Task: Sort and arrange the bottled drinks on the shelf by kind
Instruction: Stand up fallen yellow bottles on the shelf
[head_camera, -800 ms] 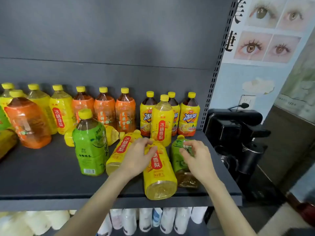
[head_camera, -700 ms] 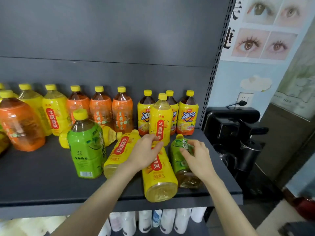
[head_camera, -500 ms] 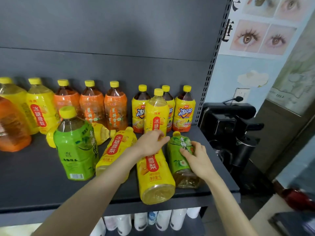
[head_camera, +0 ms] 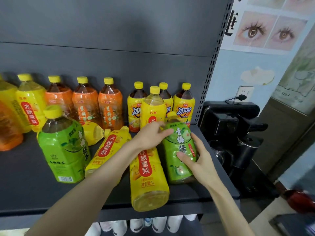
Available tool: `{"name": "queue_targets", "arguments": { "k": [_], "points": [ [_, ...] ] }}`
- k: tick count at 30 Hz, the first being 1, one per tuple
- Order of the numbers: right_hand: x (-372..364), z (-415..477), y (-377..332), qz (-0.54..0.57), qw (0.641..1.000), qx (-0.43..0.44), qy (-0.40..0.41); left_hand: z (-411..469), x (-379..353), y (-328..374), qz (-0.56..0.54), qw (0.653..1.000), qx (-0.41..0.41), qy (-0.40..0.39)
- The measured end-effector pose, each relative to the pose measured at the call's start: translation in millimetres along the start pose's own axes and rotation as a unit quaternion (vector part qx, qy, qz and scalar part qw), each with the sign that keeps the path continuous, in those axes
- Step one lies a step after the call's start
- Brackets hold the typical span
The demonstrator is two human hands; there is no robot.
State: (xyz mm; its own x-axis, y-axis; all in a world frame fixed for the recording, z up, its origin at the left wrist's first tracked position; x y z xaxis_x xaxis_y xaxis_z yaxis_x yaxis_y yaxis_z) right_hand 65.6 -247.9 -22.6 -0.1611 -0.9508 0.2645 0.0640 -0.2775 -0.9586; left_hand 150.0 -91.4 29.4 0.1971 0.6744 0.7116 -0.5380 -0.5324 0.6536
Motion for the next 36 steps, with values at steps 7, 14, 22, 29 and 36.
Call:
{"name": "queue_targets", "arguments": {
  "k": [7,14,22,29,36],
  "points": [
    [4.7,14.9,-5.7,0.014,0.996,0.069,0.045,-0.7,13.9,22.4,-0.085,0.987,-0.085,0.107],
    [-4.2,34.7,-3.4,-0.027,0.997,0.066,0.043,-5.5,11.2,17.3,-0.143,0.975,-0.085,0.150],
    [-5.2,28.5,-9.5,-0.071,0.995,0.055,0.040,-25.0,16.8,28.8,0.035,0.981,-0.083,0.170],
    [-10.0,-20.0,-19.2,-0.078,0.983,0.102,0.130,-116.6,24.3,1.5,0.042,0.957,0.044,0.284],
    [-72.2,-23.4,-14.5,-0.031,0.998,-0.035,-0.031,-177.2,5.4,-2.4,-0.002,0.945,0.099,0.312]
  ]
}}
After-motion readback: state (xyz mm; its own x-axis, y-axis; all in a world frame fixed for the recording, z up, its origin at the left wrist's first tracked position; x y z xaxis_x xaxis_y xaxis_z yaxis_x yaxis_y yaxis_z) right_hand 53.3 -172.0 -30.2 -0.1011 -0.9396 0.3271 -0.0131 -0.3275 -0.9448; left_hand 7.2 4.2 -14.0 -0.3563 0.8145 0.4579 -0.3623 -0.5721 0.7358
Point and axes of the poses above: each hand's wrist, its own z-axis towards the middle knuckle, its own x-axis out of the back of the hand, y = z × x, the point moved 7 cm from there along z, towards the middle knuckle, and after that the axes turned 8 degrees about -x, right-handed, at the moved point
